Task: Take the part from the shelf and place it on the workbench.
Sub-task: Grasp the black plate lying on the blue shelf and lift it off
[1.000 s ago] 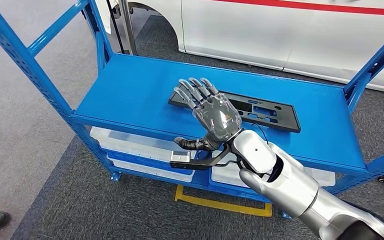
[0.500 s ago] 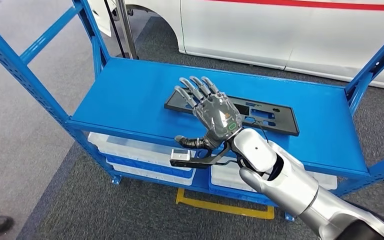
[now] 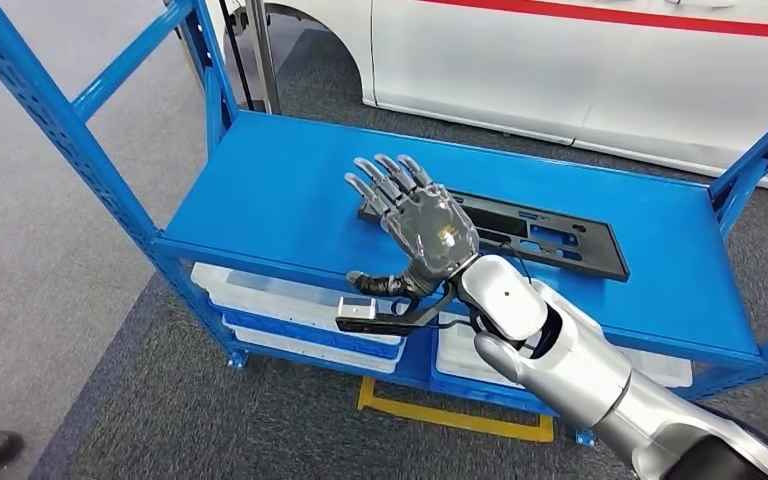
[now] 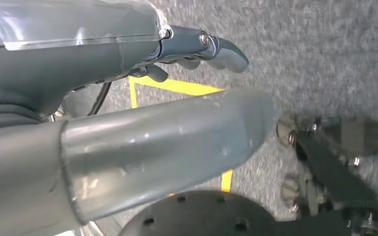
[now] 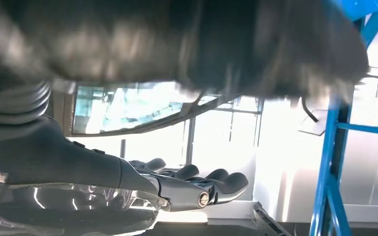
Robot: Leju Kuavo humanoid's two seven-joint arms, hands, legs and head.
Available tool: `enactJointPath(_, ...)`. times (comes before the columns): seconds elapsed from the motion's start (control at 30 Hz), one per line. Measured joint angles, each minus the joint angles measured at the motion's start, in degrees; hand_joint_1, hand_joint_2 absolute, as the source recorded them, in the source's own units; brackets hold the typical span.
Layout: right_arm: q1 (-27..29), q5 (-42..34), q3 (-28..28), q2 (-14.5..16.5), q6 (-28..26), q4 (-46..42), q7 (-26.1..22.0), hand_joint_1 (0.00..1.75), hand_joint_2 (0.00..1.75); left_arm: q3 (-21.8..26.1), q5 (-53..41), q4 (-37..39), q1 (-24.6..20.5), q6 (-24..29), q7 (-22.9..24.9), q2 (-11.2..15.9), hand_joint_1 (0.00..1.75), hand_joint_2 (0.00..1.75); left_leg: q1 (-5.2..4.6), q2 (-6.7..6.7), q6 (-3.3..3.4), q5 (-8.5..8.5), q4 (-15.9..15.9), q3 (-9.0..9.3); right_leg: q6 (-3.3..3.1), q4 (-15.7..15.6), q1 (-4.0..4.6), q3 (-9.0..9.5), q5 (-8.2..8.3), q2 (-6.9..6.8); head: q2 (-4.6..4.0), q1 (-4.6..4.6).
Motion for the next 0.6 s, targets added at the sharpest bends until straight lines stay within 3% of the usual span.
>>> enactJointPath(0.07, 0.1, 0.0, 0.0, 0.0, 0.3, 0.5, 0.0, 0.0, 1.75, 0.0, 0.0, 0.0, -0.1, 0.0, 0.0, 0.0, 0.0, 0.0, -0.37, -0.03, 0.4, -0.18, 0.0, 0.14, -0.14, 7.2, 0.23, -3.93, -2.32, 0.01, 0.0, -0.01)
enactJointPath(0.1, 0.2, 0.0, 0.0, 0.1, 0.5, 0.7, 0.1, 0.0, 1.75, 0.0, 0.0, 0.0, -0.1, 0.0, 0.0, 0.0, 0.0, 0.0, -0.58, -0.09, 0.54, -0.29, 0.0, 0.31, -0.33, 8.5, 0.35, -4.87, -2.02, 0.01, 0.0, -0.01)
enactJointPath(0.13, 0.2, -0.1, 0.0, 0.1, 0.8, 1.0, 0.2, 0.0, 1.75, -0.1, 0.0, 0.0, -0.1, 0.0, -0.1, 0.0, 0.0, 0.0, -0.79, -0.17, 0.66, -0.42, 0.0, 0.56, -0.65, 7.6, 0.53, -4.68, -0.57, 0.02, 0.0, -0.01)
enactJointPath(0.2, 0.0, -0.3, 0.0, 0.2, 1.5, 2.1, 0.9, 0.0, 1.75, -0.1, 0.0, 0.0, -0.1, 0.1, -0.3, -0.1, 0.0, 0.0, -1.14, -0.31, 0.75, -0.79, 0.0, 1.19, -1.82, 0.6, 1.04, -1.75, 3.87, 0.05, 0.0, -0.01)
enactJointPath(0.27, -0.3, -0.6, -0.2, 0.7, 2.2, 4.3, 1.5, 0.0, 1.75, -0.1, 0.1, 0.0, -0.1, 0.2, -0.8, -0.2, 0.0, 0.0, -1.45, -0.41, 0.53, -1.15, 0.1, 1.37, -2.79, -5.7, 1.54, 1.04, 6.19, -0.02, 0.0, -0.03)
enactJointPath(0.33, -0.4, -1.0, -0.6, 1.4, 2.2, 7.1, 1.8, 0.0, 1.75, -0.1, 0.1, 0.0, -0.3, 0.1, -1.0, -0.2, 0.0, 0.0, -1.59, -0.41, 0.38, -1.38, 0.3, 1.17, -2.53, -7.6, 1.61, 1.78, 6.14, -0.05, 0.0, -0.05)
enactJointPath(0.43, -0.3, -1.2, -1.1, 2.3, 1.8, 10.4, 1.8, 0.0, 1.75, -0.1, 0.2, 0.0, -0.3, 0.1, -1.1, -0.2, 0.0, 0.0, -1.41, -0.22, 0.4, -1.48, 0.3, 1.18, -1.93, -7.8, 1.69, 1.79, 6.04, 0.18, 0.0, -0.05)
enactJointPath(0.6, -0.2, -1.2, -1.3, 3.3, 1.7, 13.2, 1.8, 0.0, 1.75, -0.1, 0.2, 0.0, -0.4, 0.0, -1.1, -0.2, 0.0, 0.0, -1.35, -0.16, 0.27, -1.45, -0.1, 1.33, -2.15, -7.7, 1.78, 1.74, 5.89, 0.24, 0.0, -0.05)
